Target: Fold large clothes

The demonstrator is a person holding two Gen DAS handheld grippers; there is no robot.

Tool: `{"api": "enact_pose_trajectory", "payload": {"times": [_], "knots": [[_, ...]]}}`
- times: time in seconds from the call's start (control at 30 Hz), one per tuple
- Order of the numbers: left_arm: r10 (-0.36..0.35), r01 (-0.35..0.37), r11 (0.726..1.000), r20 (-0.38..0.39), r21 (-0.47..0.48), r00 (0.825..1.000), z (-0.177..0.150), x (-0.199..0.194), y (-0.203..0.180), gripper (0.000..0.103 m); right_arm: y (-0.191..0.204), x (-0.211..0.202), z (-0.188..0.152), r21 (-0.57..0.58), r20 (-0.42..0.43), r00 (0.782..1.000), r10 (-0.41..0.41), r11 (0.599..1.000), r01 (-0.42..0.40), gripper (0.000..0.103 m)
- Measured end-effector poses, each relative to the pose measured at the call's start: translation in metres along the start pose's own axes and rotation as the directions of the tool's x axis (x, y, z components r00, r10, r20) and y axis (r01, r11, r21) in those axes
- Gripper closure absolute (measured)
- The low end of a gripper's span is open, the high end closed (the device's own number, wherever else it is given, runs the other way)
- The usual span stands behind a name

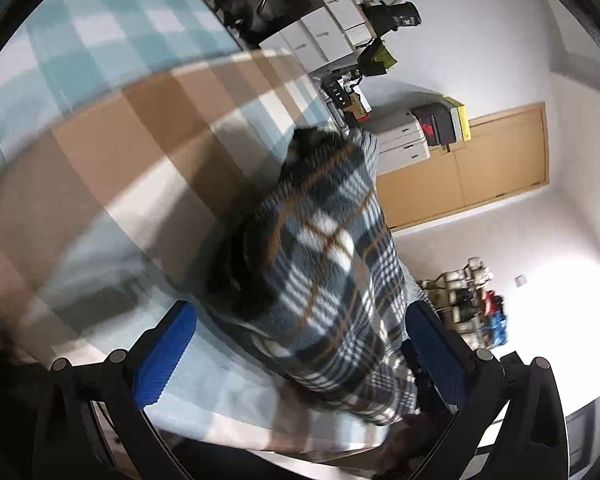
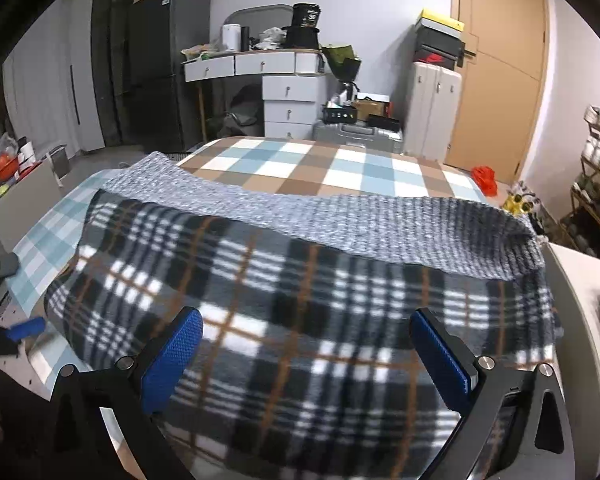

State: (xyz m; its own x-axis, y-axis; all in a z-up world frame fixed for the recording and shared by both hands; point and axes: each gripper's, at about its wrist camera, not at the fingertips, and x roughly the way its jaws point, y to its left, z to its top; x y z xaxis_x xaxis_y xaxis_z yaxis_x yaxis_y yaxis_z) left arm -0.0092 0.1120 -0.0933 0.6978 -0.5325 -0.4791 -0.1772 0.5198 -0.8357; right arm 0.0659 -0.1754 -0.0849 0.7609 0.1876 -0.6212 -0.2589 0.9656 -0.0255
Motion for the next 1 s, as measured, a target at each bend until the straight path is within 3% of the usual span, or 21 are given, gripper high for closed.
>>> {"api": "enact_pose_trajectory", "payload": {"times": [0.13,0.27,0.37,0.4,0.5,0.6,0.77,0.87,0.93,1.0], "knots": [[-0.02,0.017,0.997,-0.035,-0.081,0.999,0.005,0.008,0.013,0.001,-0.002,0.002,-0.006,0.014,-0.016,1.0,-0.013,1.0,0.014,0.0],[-0.027,0.027,1.0,-0.002,-0.006,1.0,0.013,-0.001,0.003,0.001,-0.01,0.0,-0.006,0.064,-0.015,1.0,-0.008,0.998,0.009,0.0],[-0.073,0.072,0.995,-0.018,-0.073,0.997,0.024,0.005,0.011,0.002,-0.012,-0.001,-0.005,0.086,-0.019,1.0,-0.005,0.996,0.006,0.0],[-0.098,0.094,0.988,-0.025,-0.119,0.995,0.027,0.008,0.018,0.006,-0.012,-0.001,-0.005,0.089,-0.017,1.0,-0.004,0.996,0.006,0.0],[-0.134,0.129,0.973,-0.014,-0.193,0.991,0.032,0.009,0.029,0.035,-0.009,-0.001,-0.001,0.09,-0.018,1.0,-0.011,0.996,0.013,0.0],[-0.127,0.119,0.974,-0.027,-0.193,0.992,0.033,0.012,0.033,0.076,-0.002,-0.006,0.014,0.091,-0.008,1.0,0.012,0.996,-0.011,0.0],[-0.066,0.066,0.998,0.045,0.014,0.997,0.025,0.004,0.001,0.083,0.044,0.008,0.083,0.01,-0.136,0.987,0.089,0.996,-0.088,0.0],[-0.012,-0.004,0.986,0.097,0.167,0.995,0.017,0.0,-0.02,0.084,0.085,0.029,0.134,0.021,-0.257,0.954,0.153,0.988,-0.153,0.0],[0.017,-0.05,0.968,0.136,0.245,0.991,0.011,-0.001,-0.027,0.084,0.115,0.055,0.162,0.054,-0.382,0.901,0.204,0.979,-0.198,0.0],[0.051,-0.108,0.942,0.181,0.318,0.982,0.004,-0.003,-0.033,0.084,0.146,0.089,0.176,0.053,-0.54,0.819,0.194,0.979,-0.197,0.0]]}}
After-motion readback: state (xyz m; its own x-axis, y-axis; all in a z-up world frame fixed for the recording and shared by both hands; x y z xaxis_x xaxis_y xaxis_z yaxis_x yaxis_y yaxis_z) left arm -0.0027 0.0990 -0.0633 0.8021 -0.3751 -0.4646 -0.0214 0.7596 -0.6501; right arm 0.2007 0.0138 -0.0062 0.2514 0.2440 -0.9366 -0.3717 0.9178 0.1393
